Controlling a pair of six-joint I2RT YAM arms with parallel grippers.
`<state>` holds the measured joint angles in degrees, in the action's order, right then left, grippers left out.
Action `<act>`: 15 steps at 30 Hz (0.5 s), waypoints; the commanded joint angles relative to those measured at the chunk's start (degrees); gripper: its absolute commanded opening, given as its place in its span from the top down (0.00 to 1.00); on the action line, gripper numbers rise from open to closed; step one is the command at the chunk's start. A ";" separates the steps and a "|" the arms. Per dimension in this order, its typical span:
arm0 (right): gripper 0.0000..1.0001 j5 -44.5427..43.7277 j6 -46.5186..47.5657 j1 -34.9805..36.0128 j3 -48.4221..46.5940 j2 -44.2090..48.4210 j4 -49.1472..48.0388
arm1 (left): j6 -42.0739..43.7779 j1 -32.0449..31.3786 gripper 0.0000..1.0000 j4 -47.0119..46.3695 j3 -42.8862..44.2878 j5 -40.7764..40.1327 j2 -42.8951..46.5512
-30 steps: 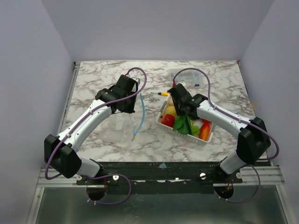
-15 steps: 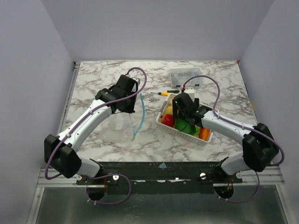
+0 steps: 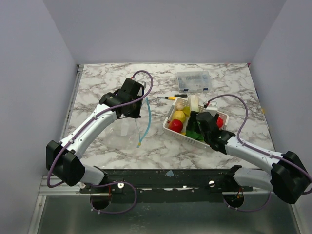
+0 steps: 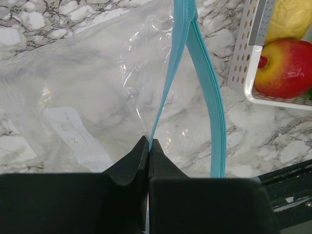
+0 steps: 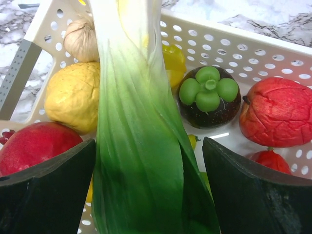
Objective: Place the food in the zip-top bag and seal the zipper
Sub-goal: Pick up the fake vegetable from the bin.
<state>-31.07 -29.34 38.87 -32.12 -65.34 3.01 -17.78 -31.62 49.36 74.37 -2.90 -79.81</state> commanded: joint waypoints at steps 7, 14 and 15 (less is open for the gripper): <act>0.18 -2.86 0.72 -0.16 5.93 -0.47 -15.36 | 0.11 -0.11 1.00 -1.11 -0.85 -1.21 0.54; 0.71 -2.21 6.93 -0.11 3.53 7.25 -13.68 | 0.11 -0.10 1.00 -2.39 -1.70 -2.28 2.05; 0.75 -2.02 7.76 -0.11 2.57 8.57 -12.39 | 0.11 -0.07 1.00 -2.34 -1.64 -2.36 2.12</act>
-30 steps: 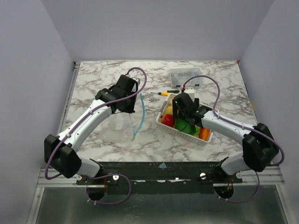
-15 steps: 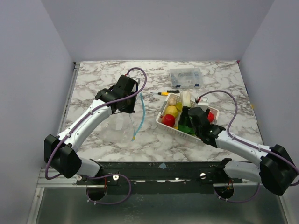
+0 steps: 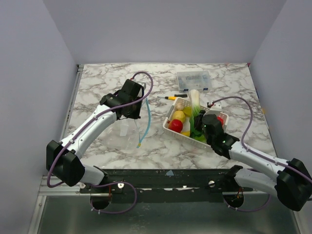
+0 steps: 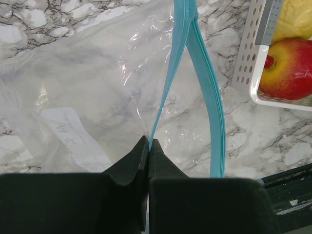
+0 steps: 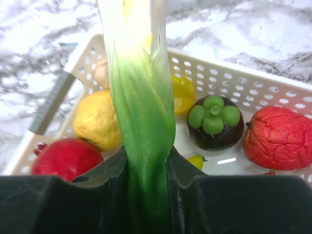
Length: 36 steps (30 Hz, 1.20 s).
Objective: Place the food in the zip-top bag and seal the zipper
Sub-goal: Pick up the fake vegetable from the bin, then place the fake vegetable in the zipper food storage bag.
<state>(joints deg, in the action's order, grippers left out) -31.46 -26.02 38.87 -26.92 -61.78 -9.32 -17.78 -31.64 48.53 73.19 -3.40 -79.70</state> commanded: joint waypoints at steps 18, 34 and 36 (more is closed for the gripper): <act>0.99 54.80 -6.55 -0.11 -33.29 -6.67 32.10 | -0.99 0.97 1.00 -4.75 -2.52 -4.80 3.21; 0.99 64.82 -17.39 0.10 -38.25 -11.77 38.33 | -0.85 0.94 1.00 -4.37 -1.46 -3.80 2.38; 0.99 63.20 -18.85 0.23 -38.11 -12.90 37.22 | -0.85 0.98 1.00 -4.63 -1.56 -3.18 2.80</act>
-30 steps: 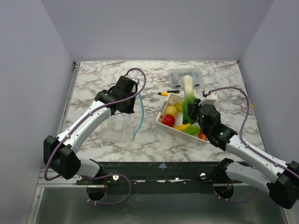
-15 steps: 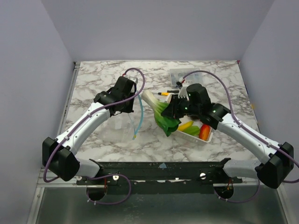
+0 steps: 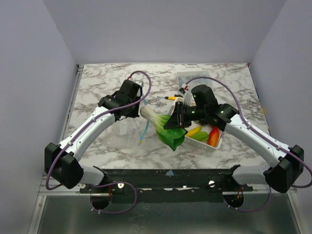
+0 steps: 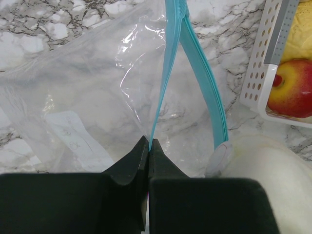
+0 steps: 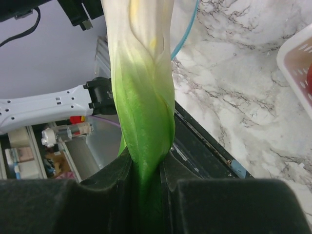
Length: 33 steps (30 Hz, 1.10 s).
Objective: Place the food in the zip-top bag and seal the zipper
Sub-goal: Place the fake vegetable in the zipper food storage bag.
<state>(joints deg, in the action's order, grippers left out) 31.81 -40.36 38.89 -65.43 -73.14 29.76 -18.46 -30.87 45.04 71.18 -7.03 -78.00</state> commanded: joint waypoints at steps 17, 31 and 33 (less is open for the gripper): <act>0.99 -2.28 -9.70 4.21 -3.91 -16.02 -11.08 | 0.18 0.20 1.00 -2.21 -0.68 5.13 3.61; 0.96 -15.29 -4.42 6.42 -6.69 -21.24 -23.13 | 0.70 0.20 1.00 -2.97 -0.87 12.34 2.83; 0.96 -17.56 -6.15 6.72 -6.85 -22.23 -24.54 | 0.70 0.21 1.00 -3.09 -1.01 12.86 2.90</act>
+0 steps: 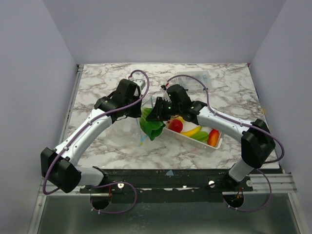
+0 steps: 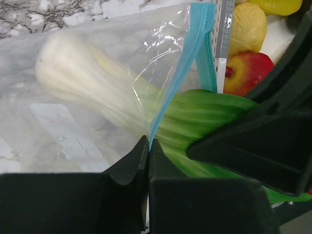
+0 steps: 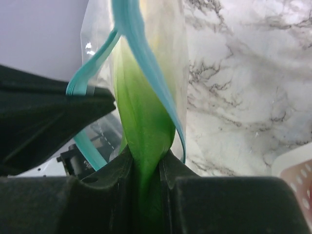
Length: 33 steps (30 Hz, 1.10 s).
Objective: Place the food in the zip-top bag and seal the zipper
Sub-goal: Place the fake vegetable in the zipper food storage bag.
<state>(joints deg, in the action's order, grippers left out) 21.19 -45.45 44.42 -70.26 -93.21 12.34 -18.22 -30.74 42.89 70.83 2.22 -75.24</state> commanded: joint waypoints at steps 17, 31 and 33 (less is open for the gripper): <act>0.78 -17.13 -8.15 2.36 6.92 -3.20 -27.93 | -2.61 3.10 1.00 -3.27 -1.40 17.86 0.00; 0.37 -10.02 -1.92 3.23 3.54 -1.46 -8.51 | -5.08 7.86 1.00 -4.40 -2.45 22.56 -1.02; 0.36 -8.87 -1.11 3.47 3.74 -0.72 -7.43 | -5.42 8.22 1.00 -4.55 -2.53 23.01 -1.35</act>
<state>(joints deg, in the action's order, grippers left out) 8.71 -49.12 46.83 -64.88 -96.33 -1.26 -22.52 -23.31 39.83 68.66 22.22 -75.88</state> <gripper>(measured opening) 0.629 0.011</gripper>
